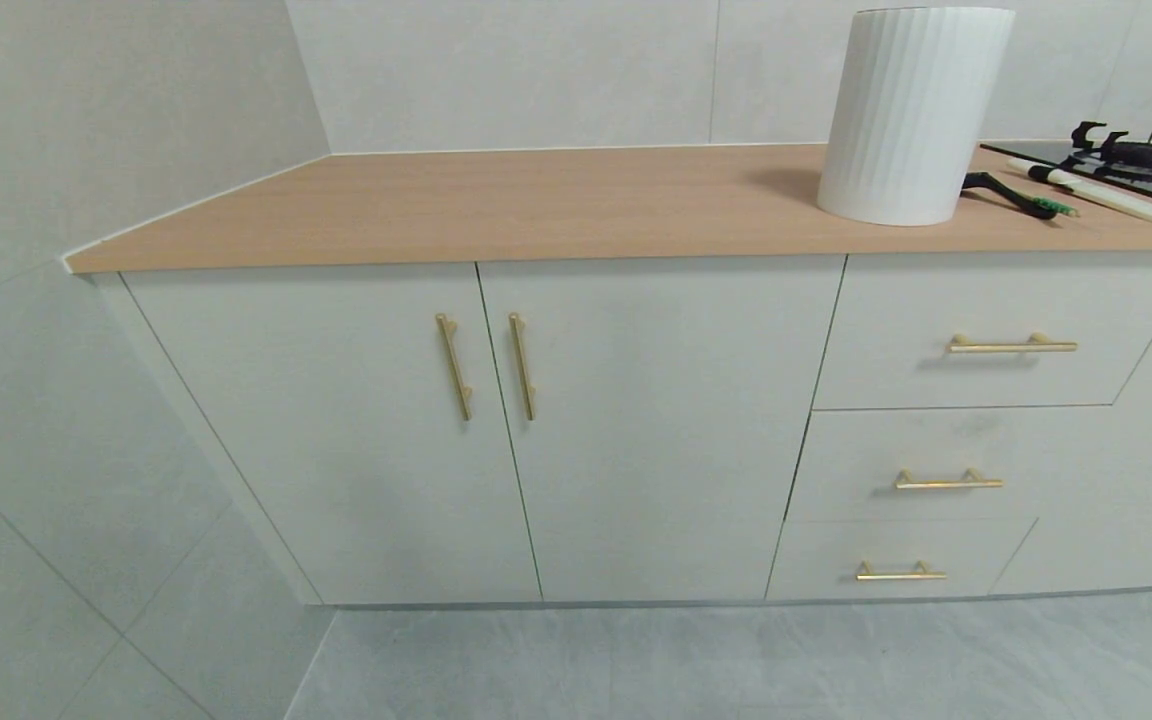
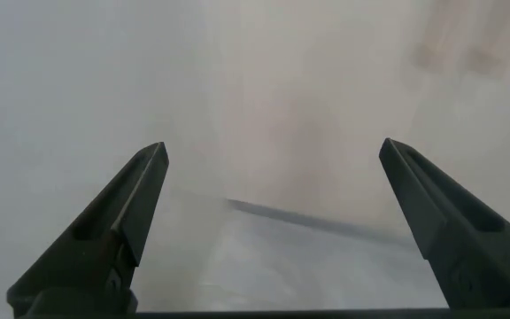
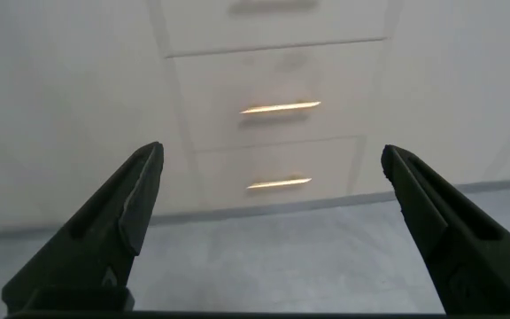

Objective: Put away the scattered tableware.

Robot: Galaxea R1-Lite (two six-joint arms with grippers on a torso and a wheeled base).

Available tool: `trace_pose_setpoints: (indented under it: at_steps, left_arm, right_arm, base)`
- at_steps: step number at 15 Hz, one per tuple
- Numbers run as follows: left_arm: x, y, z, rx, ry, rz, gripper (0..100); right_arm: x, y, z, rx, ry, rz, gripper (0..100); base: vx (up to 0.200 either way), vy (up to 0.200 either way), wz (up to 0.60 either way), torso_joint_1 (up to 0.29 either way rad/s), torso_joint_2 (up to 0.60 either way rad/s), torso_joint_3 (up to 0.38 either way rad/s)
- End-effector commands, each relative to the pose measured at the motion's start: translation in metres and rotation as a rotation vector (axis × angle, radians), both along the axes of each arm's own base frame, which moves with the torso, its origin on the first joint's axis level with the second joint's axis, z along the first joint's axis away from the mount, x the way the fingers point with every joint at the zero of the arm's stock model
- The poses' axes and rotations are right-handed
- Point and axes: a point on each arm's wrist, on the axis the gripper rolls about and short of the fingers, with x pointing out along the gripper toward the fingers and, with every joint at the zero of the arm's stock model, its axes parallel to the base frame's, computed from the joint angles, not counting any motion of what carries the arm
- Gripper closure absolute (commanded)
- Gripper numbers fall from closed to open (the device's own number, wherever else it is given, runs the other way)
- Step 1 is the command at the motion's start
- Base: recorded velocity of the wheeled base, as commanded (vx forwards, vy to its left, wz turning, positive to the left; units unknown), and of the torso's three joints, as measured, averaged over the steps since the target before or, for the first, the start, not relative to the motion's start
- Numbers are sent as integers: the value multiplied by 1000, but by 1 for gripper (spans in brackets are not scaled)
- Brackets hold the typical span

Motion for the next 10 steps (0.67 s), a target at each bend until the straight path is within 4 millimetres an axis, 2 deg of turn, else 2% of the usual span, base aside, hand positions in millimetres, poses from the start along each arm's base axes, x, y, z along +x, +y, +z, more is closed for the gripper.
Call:
trace_pose_setpoints:
  at_steps: [1,3,7,10]
  left_arm:
    - [2,-2,-7,-29,20,-99,0]
    - [2,-4,-9,-2,49,-174,0]
    - [3,-4,-10,42,60,-190,0]
    - [3,-4,-10,-5,52,-190,0]
  right_arm:
    - [0,1,-3,-7,40,65,0]
    - [0,2,-4,-25,36,89,0]
    - [0,2,-4,-29,35,91,0]
    - [0,2,-4,-25,34,88,0]
  base:
    - [0,0,0,0,0,0]
    - [0,0,0,0,0,0]
    - [0,0,0,0,0,0]
    - [0,0,0,0,0,0]
